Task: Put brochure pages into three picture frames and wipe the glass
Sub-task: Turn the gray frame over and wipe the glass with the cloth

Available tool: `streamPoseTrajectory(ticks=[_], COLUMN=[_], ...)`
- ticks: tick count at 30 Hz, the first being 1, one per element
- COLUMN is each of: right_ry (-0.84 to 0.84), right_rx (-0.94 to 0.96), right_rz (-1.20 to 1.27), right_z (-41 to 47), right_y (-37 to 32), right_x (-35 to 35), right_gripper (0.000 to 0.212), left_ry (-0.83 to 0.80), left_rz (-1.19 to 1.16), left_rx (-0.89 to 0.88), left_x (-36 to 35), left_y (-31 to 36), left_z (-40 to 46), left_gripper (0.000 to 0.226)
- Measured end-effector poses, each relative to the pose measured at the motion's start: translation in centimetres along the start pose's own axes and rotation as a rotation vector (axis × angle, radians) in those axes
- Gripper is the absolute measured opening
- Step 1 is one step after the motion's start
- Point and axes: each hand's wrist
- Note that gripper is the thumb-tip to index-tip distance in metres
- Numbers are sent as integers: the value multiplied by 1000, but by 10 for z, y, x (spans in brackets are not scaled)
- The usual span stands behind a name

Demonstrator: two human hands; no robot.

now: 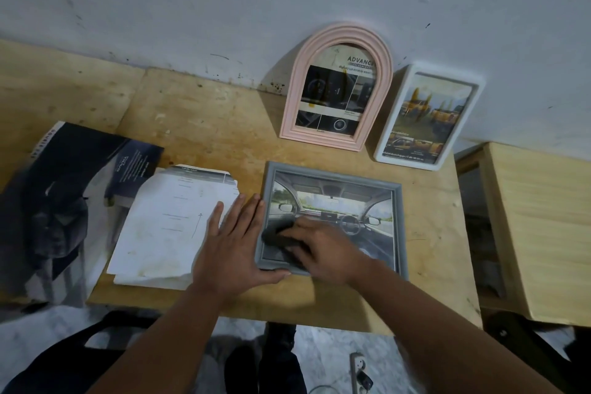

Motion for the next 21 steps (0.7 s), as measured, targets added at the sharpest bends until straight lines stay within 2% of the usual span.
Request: streamPoseTrajectory(ticks=[2, 5, 7, 12, 16, 21], right_ry=[2, 257, 320, 266, 168, -139], right_rx=[-49, -200, -284, -315, -216, -16], right_rz=[123, 161, 100, -14, -147, -207], right_z=[4, 25, 44, 60, 34, 6], right_y=[4, 23, 28, 10, -10, -23], right_x=[19, 48, 50, 9, -7, -14], right_gripper=[29, 30, 29, 31, 32, 31], left_ry=[-6, -12, -17, -12, -3, 23], left_rz=[4, 5, 7, 12, 17, 5], left_rx=[5, 11, 12, 10, 3, -5], left_x=[1, 3, 3, 2, 0, -3], left_y=[0, 2, 2, 2, 1, 1], left_z=[1, 2, 2, 2, 2, 1], left_gripper=[134, 135, 135, 135, 134, 132])
Point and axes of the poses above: each hand's wrist, its own z-axis towards the middle knuckle, its own x-axis out of the back of the hand, y = z × x, and after that the axes turned 8 degrees about -y, right-handed
